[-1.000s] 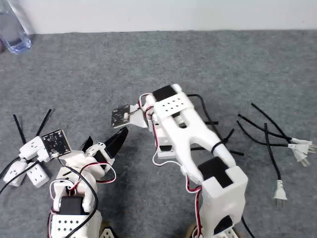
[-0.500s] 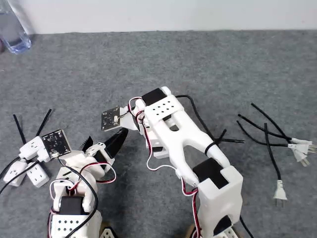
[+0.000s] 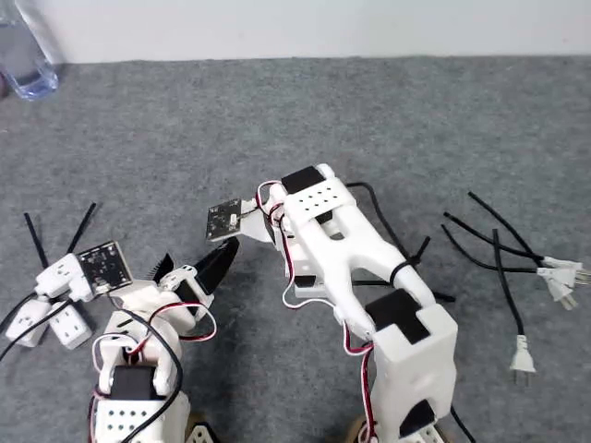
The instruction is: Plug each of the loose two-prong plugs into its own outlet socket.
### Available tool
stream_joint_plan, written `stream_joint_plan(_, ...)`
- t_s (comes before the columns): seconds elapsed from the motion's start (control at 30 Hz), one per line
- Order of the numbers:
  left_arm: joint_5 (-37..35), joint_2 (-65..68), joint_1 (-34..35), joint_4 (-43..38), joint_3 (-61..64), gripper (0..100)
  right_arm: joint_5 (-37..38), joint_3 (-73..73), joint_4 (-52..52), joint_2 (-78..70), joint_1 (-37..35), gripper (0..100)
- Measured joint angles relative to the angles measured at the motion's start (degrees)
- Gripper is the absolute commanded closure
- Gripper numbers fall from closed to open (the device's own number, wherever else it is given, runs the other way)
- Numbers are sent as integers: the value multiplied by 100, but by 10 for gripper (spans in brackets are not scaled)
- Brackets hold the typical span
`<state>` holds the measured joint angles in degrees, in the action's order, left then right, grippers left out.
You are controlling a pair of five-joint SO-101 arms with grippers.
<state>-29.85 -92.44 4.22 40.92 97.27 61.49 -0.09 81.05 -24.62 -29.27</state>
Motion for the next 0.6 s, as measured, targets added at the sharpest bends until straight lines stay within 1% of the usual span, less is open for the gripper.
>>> stream_joint_plan(0.43, 0, 0, 0, 0, 0, 577, 0, 0, 0, -9, 0, 990)
stream_joint_plan(0.6, 0, 0, -123, 0, 0, 577, 0, 0, 0, -9, 0, 987)
